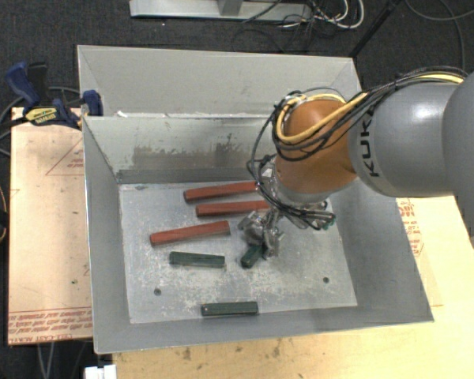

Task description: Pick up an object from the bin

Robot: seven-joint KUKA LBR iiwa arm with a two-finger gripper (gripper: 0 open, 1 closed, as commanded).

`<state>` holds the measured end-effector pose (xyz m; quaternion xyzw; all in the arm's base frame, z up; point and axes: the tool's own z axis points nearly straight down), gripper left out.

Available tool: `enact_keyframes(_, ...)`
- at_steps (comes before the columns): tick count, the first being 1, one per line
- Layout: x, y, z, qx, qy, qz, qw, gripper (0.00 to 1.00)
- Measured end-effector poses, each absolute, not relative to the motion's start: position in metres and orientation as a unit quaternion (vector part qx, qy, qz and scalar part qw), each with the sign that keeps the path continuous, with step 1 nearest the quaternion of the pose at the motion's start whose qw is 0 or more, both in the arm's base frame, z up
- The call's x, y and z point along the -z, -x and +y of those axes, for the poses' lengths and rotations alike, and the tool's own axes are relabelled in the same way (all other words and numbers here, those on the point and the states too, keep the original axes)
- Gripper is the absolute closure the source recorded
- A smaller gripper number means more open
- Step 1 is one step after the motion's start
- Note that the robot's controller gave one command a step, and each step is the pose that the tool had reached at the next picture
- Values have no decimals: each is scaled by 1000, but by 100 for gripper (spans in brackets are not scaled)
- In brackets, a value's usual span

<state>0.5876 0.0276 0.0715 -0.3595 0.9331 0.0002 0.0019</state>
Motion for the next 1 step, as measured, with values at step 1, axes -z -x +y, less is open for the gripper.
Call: enact_keyframes(1, -204, -576, 14, 1, 493, 870, 4, 100)
